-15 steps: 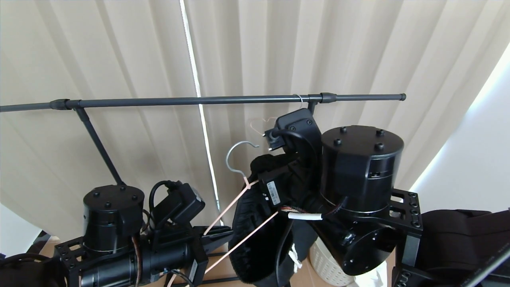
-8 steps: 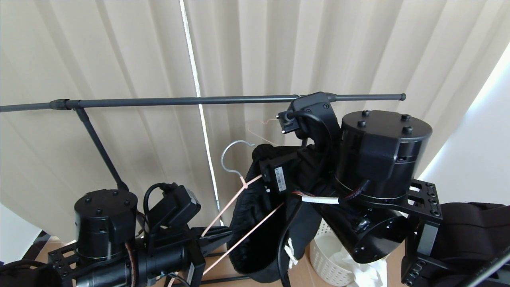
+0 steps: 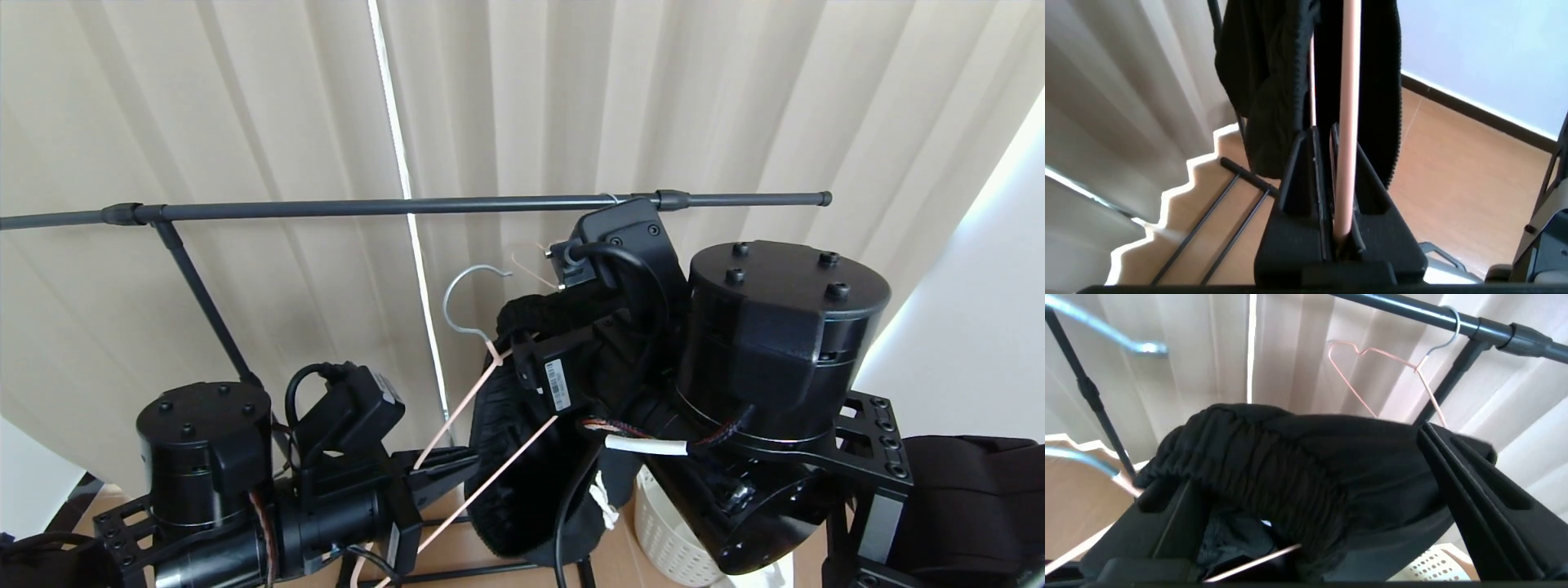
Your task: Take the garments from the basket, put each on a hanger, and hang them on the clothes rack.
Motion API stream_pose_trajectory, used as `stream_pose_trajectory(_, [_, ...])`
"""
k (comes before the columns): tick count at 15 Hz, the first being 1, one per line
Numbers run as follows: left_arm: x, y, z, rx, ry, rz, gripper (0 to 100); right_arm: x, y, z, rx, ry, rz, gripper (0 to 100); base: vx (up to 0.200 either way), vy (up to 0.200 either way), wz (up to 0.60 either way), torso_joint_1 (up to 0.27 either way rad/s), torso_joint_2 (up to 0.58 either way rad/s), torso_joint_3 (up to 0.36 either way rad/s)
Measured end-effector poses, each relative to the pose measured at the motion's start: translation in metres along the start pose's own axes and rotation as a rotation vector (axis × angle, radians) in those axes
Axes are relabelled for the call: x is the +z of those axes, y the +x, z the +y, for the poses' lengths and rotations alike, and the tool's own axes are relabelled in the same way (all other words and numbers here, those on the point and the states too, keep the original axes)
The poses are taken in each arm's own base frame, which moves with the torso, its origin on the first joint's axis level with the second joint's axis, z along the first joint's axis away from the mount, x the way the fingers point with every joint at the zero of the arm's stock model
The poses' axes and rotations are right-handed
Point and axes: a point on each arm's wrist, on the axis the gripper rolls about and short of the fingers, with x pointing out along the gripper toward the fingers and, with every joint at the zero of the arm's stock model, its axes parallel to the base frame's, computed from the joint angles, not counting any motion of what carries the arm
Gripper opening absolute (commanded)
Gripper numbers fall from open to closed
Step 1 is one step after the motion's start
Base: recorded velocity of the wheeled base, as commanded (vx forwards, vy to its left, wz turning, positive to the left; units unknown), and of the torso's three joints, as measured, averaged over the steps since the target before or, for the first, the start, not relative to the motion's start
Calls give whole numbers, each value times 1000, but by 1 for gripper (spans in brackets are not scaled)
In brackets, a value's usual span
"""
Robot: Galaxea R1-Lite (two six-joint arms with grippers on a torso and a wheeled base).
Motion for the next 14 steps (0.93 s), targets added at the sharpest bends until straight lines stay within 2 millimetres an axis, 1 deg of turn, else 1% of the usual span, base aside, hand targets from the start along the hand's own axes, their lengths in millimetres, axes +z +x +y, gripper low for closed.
stream_pose_trajectory(3, [1, 3, 2, 20, -10, -43, 0, 1, -1, 0, 0, 4, -4, 100, 0, 0, 0, 0, 0, 0])
stream_pose_trajectory(6, [-1, 10, 7, 107, -11, -66, 0, 2, -1, -1, 0, 4, -4, 100, 0, 0, 0, 0, 0, 0])
stream_pose_trajectory(10, [1, 15, 10, 133, -33, -138, 0, 2, -2, -2, 0, 4, -5, 100, 0, 0, 0, 0, 0, 0])
stream_pose_trajectory(14, [-6, 16, 11, 152, -37, -126, 0, 5, -1, -6, -8, 7, -9, 100, 0, 0, 0, 0, 0, 0])
